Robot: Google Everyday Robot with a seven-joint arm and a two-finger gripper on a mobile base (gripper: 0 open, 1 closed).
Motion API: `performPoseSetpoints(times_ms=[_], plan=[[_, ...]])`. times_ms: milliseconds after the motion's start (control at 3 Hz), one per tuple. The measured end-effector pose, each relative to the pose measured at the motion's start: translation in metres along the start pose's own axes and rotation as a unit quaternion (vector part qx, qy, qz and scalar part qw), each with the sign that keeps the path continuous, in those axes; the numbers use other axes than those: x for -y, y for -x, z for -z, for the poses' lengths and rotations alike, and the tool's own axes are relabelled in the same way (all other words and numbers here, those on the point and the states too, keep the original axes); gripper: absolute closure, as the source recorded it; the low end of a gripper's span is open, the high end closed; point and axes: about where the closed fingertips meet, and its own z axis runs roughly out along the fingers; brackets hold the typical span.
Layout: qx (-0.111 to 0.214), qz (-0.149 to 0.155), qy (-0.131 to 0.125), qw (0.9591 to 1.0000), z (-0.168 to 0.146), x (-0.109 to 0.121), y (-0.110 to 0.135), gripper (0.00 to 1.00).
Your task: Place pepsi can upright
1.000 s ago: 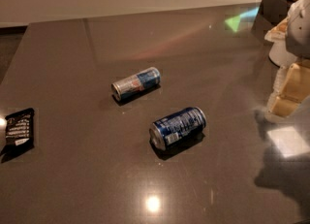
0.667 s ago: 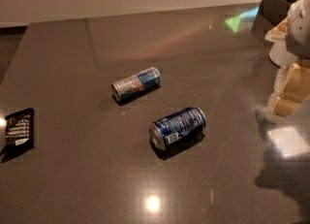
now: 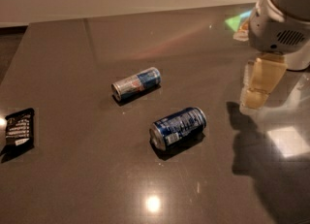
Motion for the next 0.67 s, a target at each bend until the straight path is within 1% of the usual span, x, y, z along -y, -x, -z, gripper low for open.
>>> performPoseSetpoints(times_ms=[333, 667], plan=[[0.015, 0.065, 0.013, 0.9977, -0.014, -0.007, 0.025, 0.00], [0.023, 0.133, 0.022, 0.9907, -0.033, -0.025, 0.049, 0.00]])
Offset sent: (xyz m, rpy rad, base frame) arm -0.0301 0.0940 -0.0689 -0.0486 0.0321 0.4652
